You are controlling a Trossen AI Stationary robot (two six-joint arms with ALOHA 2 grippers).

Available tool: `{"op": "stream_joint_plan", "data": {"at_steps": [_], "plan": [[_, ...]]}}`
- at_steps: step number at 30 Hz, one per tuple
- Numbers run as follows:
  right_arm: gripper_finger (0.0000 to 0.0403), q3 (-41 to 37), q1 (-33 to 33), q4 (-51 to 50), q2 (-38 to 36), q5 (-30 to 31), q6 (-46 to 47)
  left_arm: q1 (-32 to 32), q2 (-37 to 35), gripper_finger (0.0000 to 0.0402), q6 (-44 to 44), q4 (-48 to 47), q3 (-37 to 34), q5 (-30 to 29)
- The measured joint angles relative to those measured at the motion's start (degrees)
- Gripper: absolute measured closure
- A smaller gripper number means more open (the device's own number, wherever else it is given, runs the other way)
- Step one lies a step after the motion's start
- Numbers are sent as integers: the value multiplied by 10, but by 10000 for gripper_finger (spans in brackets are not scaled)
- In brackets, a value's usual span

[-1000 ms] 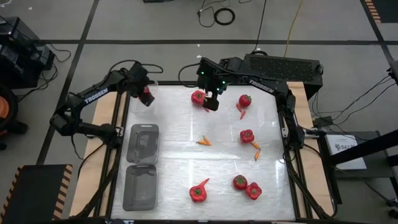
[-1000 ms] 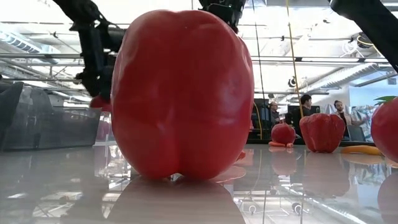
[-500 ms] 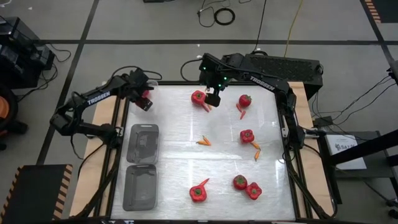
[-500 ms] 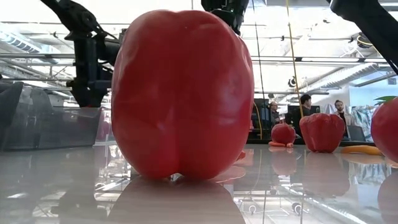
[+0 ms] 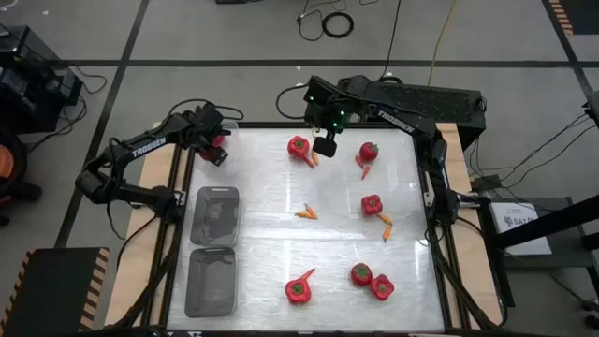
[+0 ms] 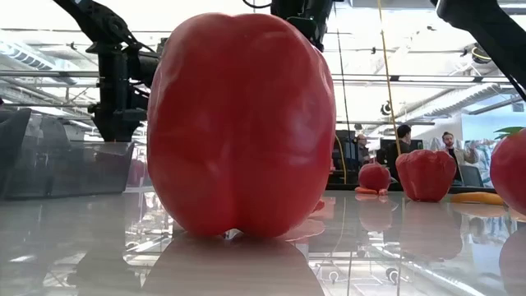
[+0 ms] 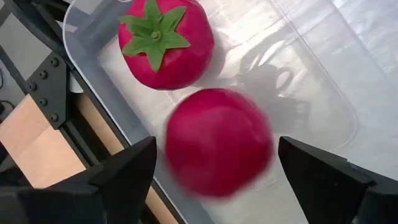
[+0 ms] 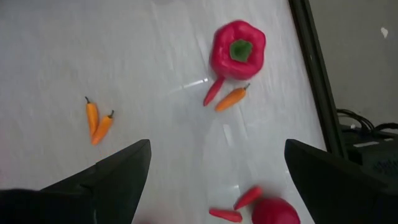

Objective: Sort produce into baskets
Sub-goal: Put the red tomato into the transparent bin

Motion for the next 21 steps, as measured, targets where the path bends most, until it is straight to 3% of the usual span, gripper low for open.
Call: {"op": "stream_joint_plan", "data": {"at_steps": [7,13,17,21], "plan": [[41,0,-12,-22,0,0,-5,0,0,60,3,-2,3,-1],[41,-1,-27,-37,-9,0,-14,-6,-14,60,8,-24,51,6],[41,-5,-48,-36,-37,0,-7,-25,-45,60,-31,-12,90,57],[41,-59,-72,-29,-80,9,34,-72,-70,60,-78,37,103,98]]}}
